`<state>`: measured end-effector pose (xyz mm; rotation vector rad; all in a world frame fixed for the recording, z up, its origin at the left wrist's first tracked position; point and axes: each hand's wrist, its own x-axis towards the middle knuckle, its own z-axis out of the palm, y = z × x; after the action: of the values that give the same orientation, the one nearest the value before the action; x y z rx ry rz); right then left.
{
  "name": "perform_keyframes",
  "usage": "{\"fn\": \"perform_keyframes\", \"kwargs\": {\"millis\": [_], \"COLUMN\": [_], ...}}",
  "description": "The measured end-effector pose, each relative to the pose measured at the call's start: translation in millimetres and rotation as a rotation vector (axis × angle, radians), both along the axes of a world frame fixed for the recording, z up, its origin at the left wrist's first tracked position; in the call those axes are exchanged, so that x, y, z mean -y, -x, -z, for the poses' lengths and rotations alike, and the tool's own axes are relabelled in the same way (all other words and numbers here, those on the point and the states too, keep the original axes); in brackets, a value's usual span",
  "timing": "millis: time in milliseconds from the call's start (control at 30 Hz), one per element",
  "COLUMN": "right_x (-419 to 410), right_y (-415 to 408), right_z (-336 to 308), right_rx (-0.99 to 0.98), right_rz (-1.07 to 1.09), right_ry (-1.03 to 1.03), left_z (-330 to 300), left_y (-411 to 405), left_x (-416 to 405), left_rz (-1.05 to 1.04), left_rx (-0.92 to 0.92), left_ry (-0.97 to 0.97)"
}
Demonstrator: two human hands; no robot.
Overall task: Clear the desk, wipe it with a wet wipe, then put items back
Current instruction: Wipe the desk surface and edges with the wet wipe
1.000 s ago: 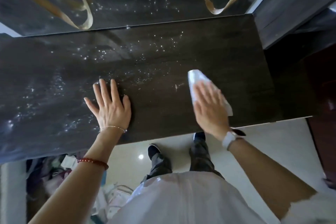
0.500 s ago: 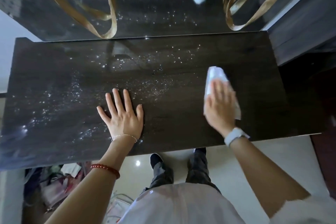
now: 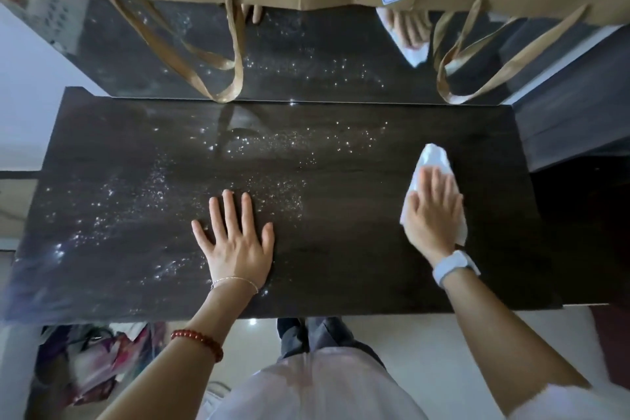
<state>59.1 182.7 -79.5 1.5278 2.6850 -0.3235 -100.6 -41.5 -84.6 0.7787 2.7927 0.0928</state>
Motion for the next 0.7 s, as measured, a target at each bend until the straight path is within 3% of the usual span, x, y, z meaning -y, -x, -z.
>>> {"fn": "perform_keyframes", "kwargs": {"millis": [67, 133, 233, 300, 367, 433, 500, 600, 633, 700], "right_x": [-23.5, -22.9, 27.1, 70.4, 68.0, 32.2, -12.4, -42.6, -35.9, -4.0], "right_y": [14.8, 52.5, 109.7, 120.8, 111.0, 90.1, 70.0, 83.5, 99.4, 135.8], "right_z": [-7.7, -10.0, 3.1, 5.1, 5.7, 9.9, 7.0, -6.6, -9.6, -8.4], "right_rx": [0.062, 0.014, -0.122, -0.113, -0.102, -0.095, -0.100, -0.030, -0.043, -0.128], "right_rz": [0.206, 0.254, -0.118, -0.488, -0.670, -0.558, -0.213, 0.221, 0.229, 0.006], "right_ry": [0.101, 0.119, 0.089, 0.071, 0.055, 0.008, -0.037, 0.113, 0.122, 0.105], "left_z": [-1.1, -1.6, -0.9, -0.5, -1.0, -3.1, -5.7, -7.7, -7.9, -8.3], "left_y": [0.4, 0.6, 0.5, 0.2, 0.6, 1.3, 1.2, 1.1, 1.2, 1.8], "left_x": [-1.0, -1.7, -2.8, -3.3, -3.3, -3.2, -4.2, -5.3, -5.3, -4.6], "left_rz": [-0.001, -0.006, -0.022, -0.022, -0.028, -0.036, -0.038, -0.043, -0.046, -0.050], "left_rx": [0.006, 0.005, -0.002, 0.001, 0.014, 0.019, 0.032, 0.041, 0.044, 0.051], "left_ry": [0.018, 0.022, 0.028, 0.037, 0.040, 0.035, 0.044, 0.079, 0.087, 0.092]}}
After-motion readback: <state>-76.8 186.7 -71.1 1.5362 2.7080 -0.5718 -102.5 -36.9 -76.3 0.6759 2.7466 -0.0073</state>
